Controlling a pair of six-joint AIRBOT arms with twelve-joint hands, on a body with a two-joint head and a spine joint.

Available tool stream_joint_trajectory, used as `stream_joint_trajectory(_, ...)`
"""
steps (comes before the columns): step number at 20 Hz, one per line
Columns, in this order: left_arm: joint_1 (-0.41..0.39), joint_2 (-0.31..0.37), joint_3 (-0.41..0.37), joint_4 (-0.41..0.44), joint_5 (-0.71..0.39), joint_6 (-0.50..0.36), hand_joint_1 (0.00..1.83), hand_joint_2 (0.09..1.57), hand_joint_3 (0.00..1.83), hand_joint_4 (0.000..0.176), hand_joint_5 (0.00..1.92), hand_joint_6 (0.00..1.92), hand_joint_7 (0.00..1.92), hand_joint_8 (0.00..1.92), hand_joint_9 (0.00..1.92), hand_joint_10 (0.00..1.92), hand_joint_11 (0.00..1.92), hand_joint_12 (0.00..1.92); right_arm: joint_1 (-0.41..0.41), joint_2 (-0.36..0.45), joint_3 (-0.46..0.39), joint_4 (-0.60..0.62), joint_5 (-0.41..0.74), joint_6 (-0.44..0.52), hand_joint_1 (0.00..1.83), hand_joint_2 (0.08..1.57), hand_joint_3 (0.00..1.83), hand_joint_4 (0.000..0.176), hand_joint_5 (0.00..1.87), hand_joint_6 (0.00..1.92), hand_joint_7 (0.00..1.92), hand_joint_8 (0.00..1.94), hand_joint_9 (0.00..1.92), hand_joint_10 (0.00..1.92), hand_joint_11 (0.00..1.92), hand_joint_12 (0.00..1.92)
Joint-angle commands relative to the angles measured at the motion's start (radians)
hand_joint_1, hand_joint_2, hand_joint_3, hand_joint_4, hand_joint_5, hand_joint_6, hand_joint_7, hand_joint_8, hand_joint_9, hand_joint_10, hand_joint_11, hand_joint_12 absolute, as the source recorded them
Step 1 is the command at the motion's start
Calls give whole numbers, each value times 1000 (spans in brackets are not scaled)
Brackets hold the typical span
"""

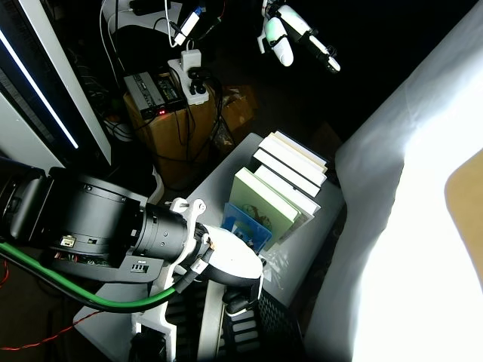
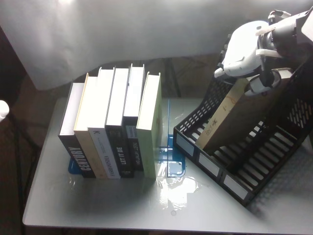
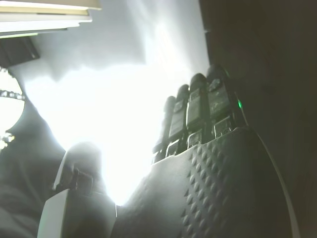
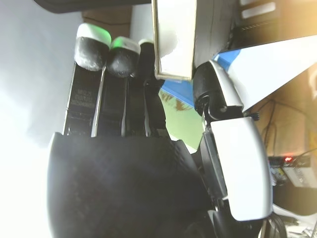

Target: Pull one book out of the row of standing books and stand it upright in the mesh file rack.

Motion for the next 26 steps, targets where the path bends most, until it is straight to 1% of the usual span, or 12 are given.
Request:
stream_joint_trajectory(1,-9,6,8,-18,-121,-5,125,1341,2,0,1,0,0,0,0,0,0,0,1,21,-3,-12,-59,-2,778,1512,1,0,341,1909,621,1941,799,1921,885,1921)
stream_joint_trajectory(3,-11,8,5,-13,-129,-5,121,1342,3,0,1,0,0,0,0,0,0,0,1,37,-21,-12,-57,-2,778,1512,1,0,341,1909,621,1941,799,1921,885,1921)
stream_joint_trajectory(6,-12,14,-1,-2,-144,-5,198,1364,8,0,9,3,0,0,0,0,0,0,5,48,-33,-20,-53,-2,778,1512,1,0,341,1909,621,1941,799,1921,885,1921)
stream_joint_trajectory(9,-17,13,-1,9,-147,-5,221,1370,5,0,28,8,0,0,0,0,0,0,9,44,-28,-30,-48,-2,778,1512,1,0,341,1909,621,1941,799,1921,885,1921)
stream_joint_trajectory(12,-18,12,0,10,-150,-5,179,1361,0,0,22,1,0,0,0,0,0,0,11,32,-19,-32,-49,-2,778,1512,1,0,341,1909,621,1941,799,1921,885,1921)
stream_joint_trajectory(15,-18,13,-1,12,-152,-5,164,1356,0,0,14,0,0,0,0,0,0,0,10,43,-37,-37,-50,-2,778,1512,1,0,341,1909,621,1941,799,1921,885,1921)
stream_joint_trajectory(17,-18,13,-1,11,-150,-5,155,1352,0,0,11,0,0,0,0,0,0,0,10,54,-56,-73,-61,-2,778,1512,0,0,341,1909,621,1941,799,1921,885,1921)
stream_joint_trajectory(20,-18,12,1,11,-146,-5,173,1351,0,0,19,2,0,0,0,0,0,0,22,62,-62,-119,-72,6,778,1513,0,0,341,1909,621,1941,799,1921,885,1921)
stream_joint_trajectory(22,-18,12,1,11,-145,-5,171,1351,0,0,17,1,0,0,0,0,0,0,33,60,-64,-149,-78,10,778,1513,0,0,341,1909,621,1941,799,1921,885,1921)
stream_joint_trajectory(24,-18,12,2,12,-145,-5,206,1354,0,0,18,0,0,0,0,0,0,0,40,54,-63,-168,-79,10,778,1513,0,0,341,1909,621,1941,799,1921,885,1921)
stream_joint_trajectory(26,-18,10,4,12,-145,-5,207,1352,0,0,17,0,0,0,0,0,0,0,32,45,-54,-173,-79,10,778,1513,0,0,341,1909,621,1941,799,1921,885,1921)
